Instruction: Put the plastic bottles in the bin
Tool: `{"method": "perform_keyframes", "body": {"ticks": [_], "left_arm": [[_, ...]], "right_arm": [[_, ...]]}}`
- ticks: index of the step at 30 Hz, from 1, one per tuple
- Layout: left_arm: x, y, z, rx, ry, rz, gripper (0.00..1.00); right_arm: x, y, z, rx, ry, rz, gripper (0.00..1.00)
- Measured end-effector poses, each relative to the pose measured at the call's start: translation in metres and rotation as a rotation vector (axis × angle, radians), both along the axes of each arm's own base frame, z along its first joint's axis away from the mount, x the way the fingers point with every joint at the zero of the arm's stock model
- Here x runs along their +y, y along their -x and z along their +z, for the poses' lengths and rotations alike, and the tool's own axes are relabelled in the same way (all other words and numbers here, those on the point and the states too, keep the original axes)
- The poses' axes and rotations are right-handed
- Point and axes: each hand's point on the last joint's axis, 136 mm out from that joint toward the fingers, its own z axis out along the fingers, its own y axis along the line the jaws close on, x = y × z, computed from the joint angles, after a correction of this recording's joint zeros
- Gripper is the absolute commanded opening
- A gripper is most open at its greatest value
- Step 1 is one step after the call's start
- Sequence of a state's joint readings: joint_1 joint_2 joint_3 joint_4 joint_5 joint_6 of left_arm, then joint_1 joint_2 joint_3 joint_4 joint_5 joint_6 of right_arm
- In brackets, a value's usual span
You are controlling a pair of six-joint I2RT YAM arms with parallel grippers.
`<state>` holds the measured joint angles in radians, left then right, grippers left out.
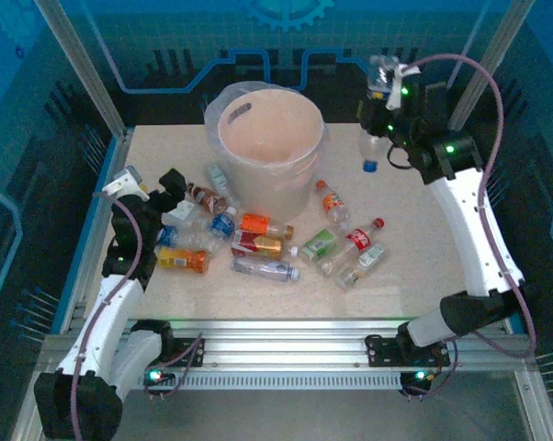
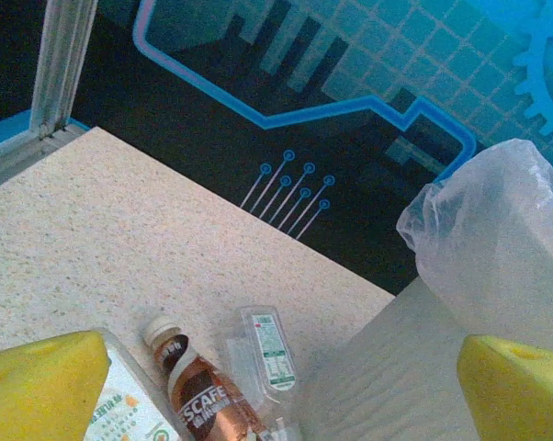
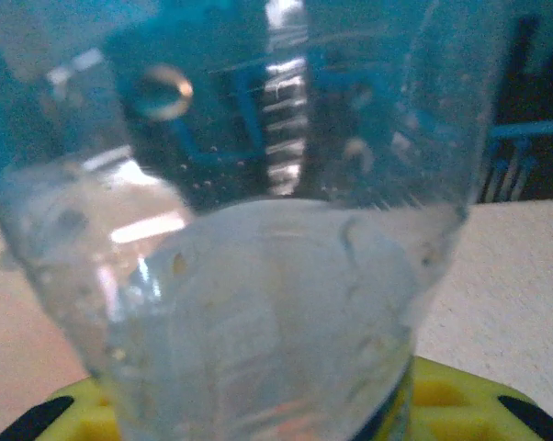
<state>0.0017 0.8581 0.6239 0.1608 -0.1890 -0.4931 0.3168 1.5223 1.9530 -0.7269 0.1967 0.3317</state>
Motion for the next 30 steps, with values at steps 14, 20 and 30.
{"method": "perform_keyframes", "body": {"ticks": [14, 20, 30], "left_arm": [[-0.019, -0.01, -0.02, 0.082, 0.107, -0.093, 0.99], [-0.022, -0.01, -0.02, 0.082, 0.126, -0.108, 0.99], [-0.025, -0.012, -0.024, 0.095, 0.139, -0.12, 0.99]], "right_arm": [[0.167, -0.081, 0.005, -0.138, 0.041, 0.364, 0.22], [0.198, -0.101, -0.046, -0.06, 0.061, 0.442, 0.24], [0.229, -0.112, -0.132, 0.088, 0.129, 0.529, 0.23]]}}
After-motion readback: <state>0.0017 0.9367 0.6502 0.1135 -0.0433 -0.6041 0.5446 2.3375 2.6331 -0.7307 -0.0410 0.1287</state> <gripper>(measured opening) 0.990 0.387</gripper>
